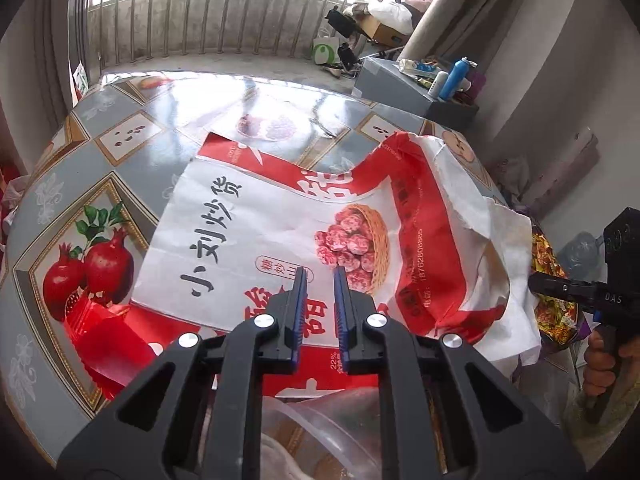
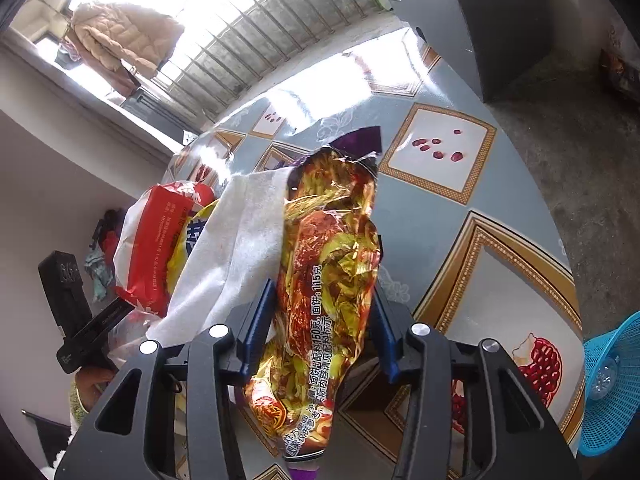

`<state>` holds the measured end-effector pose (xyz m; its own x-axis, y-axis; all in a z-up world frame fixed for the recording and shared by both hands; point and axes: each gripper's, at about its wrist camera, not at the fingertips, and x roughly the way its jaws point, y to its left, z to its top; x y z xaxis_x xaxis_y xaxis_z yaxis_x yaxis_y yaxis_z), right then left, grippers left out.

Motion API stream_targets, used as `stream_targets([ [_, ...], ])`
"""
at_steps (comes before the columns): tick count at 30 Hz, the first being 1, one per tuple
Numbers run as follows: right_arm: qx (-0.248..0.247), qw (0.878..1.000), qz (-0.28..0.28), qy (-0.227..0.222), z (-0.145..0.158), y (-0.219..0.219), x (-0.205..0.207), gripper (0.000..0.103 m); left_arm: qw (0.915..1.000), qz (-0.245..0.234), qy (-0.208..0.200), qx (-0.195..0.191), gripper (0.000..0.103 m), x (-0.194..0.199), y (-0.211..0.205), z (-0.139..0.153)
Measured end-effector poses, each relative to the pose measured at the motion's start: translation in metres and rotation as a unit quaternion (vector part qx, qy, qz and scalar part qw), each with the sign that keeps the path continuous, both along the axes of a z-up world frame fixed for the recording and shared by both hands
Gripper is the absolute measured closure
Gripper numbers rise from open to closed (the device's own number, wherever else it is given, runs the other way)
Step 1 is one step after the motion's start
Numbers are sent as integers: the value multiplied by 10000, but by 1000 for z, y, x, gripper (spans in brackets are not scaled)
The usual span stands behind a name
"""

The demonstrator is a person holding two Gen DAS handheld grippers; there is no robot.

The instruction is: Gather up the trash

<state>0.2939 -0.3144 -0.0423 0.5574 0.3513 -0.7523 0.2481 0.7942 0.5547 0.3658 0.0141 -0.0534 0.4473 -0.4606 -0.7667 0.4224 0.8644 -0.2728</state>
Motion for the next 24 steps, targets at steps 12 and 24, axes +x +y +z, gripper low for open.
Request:
stream_targets([
  [12,21,9995,309,46,5,17,-43,77,9971,-719,218,73,92,-74,-22,-4],
  [24,-138,9998,168,40,11,35,-132,75,9958,-801,451,-11,92,-153,-10,-6],
])
